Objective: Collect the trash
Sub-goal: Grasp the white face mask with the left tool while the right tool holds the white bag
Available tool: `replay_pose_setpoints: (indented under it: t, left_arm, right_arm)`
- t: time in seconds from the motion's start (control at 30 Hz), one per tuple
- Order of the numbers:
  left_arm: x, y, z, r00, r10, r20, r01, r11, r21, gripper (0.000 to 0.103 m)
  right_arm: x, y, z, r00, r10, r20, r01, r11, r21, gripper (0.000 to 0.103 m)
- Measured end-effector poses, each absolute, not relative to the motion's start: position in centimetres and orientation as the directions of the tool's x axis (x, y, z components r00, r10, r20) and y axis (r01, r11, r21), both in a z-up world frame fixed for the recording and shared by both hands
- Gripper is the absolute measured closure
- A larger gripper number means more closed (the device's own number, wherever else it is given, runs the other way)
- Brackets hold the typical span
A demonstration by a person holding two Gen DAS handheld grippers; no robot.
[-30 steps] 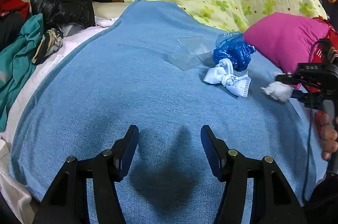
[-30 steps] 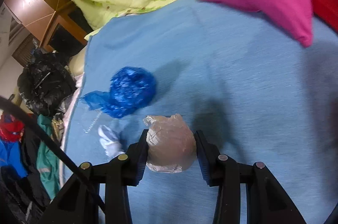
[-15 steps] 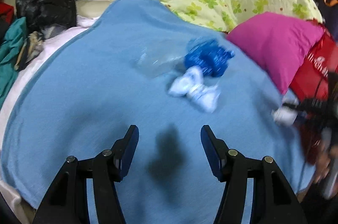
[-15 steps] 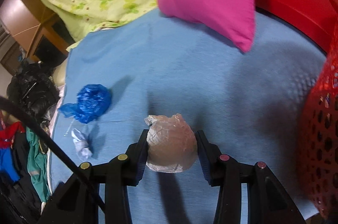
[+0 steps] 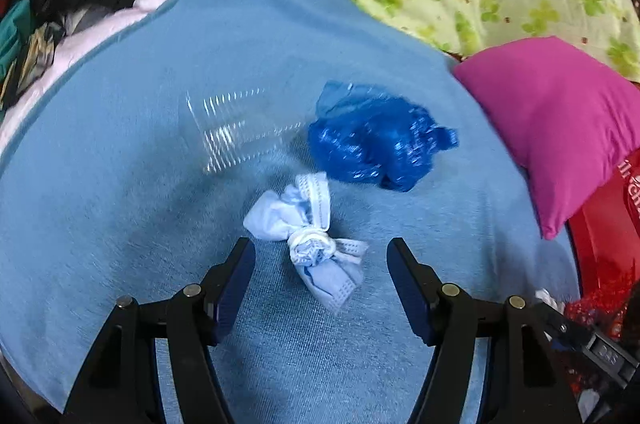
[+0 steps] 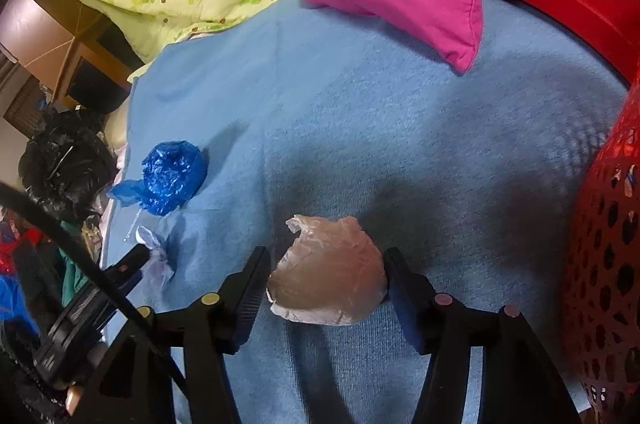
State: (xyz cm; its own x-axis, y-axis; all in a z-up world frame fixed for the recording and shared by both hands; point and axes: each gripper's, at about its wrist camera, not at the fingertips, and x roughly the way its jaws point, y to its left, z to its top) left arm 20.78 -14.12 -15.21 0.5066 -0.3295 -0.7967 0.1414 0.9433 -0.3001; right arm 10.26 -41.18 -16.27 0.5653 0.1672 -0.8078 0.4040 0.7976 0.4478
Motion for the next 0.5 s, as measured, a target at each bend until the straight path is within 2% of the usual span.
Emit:
replay_pose_setpoints:
  t: [0.03, 0.17, 0.23, 0.33, 0.5]
  left_arm:
    - [20.8, -14.1, -15.5, 0.503, -0.332, -0.798, 0.138, 0.942, -0.305, 0.039]
    - [20.6, -14.2, -16.8, 0.463, -0.347, -0.816, 0.156, 0.938, -0.311, 0.073]
    - [20.2, -14.1, -16.8, 0.471, -0.353, -0.808, 0.166, 0.936, -0.311, 0.077]
    - [19.7, -13.7, -16.4, 0.482, -0.372, -0.794, 0.189, 0.928, -0.320, 0.085]
    - [18.0, -12.7, -14.5, 0.523, -0.389, -0.758, 0.221, 0.921, -0.320, 0.086]
  right_arm:
    - [10.2, -41.1, -16.3, 0.562, 0.168, -0.810, 0.404, 0.799, 0.446, 0.041]
    - [10.0, -40.8, -16.3, 0.564, 0.158, -0.811, 0.397, 0.809, 0.434, 0.041]
    - [10.0, -40.5, -16.1, 0.571, 0.141, -0.808, 0.387, 0.822, 0.417, 0.041]
    - [10.0, -39.7, -15.6, 0.581, 0.099, -0.808, 0.362, 0.857, 0.366, 0.057]
    - [9.9, -39.4, -15.0, 0.606, 0.077, -0.791, 0.345, 0.872, 0.349, 0.057]
